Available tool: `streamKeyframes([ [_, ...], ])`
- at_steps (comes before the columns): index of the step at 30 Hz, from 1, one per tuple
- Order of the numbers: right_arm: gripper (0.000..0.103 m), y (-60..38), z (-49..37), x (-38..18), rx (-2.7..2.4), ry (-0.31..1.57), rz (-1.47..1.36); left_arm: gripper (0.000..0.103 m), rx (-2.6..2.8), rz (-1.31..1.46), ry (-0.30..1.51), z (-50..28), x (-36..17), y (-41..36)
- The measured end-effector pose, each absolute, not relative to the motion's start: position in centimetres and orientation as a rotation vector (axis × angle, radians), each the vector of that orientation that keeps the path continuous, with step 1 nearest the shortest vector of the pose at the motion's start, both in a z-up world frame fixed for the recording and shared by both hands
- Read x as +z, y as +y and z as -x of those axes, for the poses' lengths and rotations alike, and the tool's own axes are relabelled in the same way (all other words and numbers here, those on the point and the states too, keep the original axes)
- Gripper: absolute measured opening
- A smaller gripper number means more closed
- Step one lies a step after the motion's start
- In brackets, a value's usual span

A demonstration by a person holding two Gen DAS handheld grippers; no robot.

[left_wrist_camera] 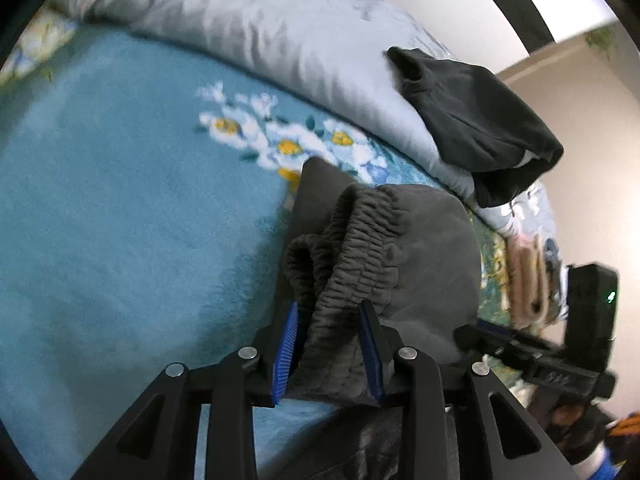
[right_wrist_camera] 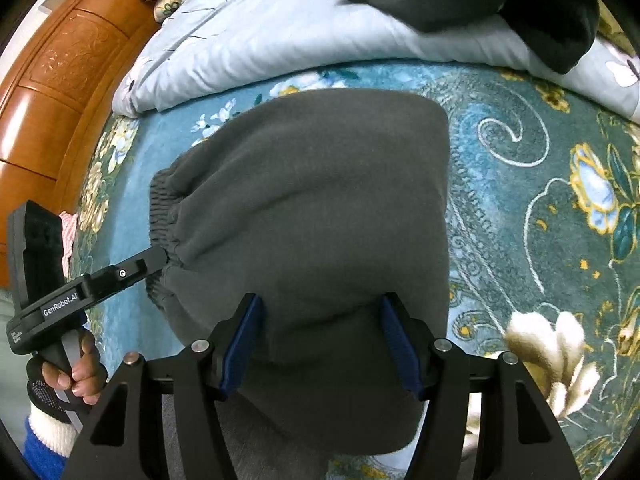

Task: Fold clothes

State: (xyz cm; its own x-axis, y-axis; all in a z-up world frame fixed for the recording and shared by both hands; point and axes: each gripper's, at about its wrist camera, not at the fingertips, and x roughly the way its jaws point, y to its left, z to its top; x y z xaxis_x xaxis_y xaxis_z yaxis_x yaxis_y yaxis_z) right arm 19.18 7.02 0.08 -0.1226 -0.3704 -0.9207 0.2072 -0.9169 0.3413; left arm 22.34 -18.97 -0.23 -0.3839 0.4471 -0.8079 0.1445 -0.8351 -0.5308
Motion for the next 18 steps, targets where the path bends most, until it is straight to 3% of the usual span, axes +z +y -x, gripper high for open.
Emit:
streamKeyframes([
  [6,0.063,8.2,-18.6,3.4,-2.165,-0.245,-1.661,0.034,2.362,1.488,-0.660,-21.2,2.9,-17.0],
  [12,0.063,7.1,-16.5,3.7,-2.186,-0.232,-1.628,0.034,2.334,1.499,-0.569,-18.5,2.4,-14.0],
  [18,0.063,6.2,-14.8,1.2,-2.151,-0.222,-1.691,0.034,2.294,1.576,-0.663,-16.7,-0.9,-14.3],
])
